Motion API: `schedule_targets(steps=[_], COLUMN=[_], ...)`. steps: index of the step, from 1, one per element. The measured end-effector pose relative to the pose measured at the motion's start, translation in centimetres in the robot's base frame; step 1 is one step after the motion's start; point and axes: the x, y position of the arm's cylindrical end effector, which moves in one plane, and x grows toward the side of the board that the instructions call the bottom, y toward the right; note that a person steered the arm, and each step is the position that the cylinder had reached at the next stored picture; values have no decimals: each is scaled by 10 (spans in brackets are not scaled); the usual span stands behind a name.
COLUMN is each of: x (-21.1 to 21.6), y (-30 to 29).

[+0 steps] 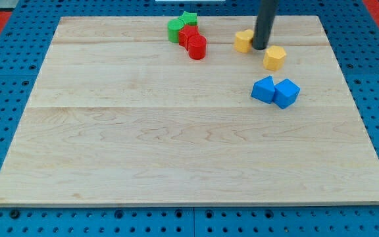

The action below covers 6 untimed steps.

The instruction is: Nudge the yellow hexagon down

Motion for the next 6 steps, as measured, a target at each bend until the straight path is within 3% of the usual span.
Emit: schedule_targets(steps=[2, 4, 6], x=[45, 7, 2], y=[-7, -4, 35])
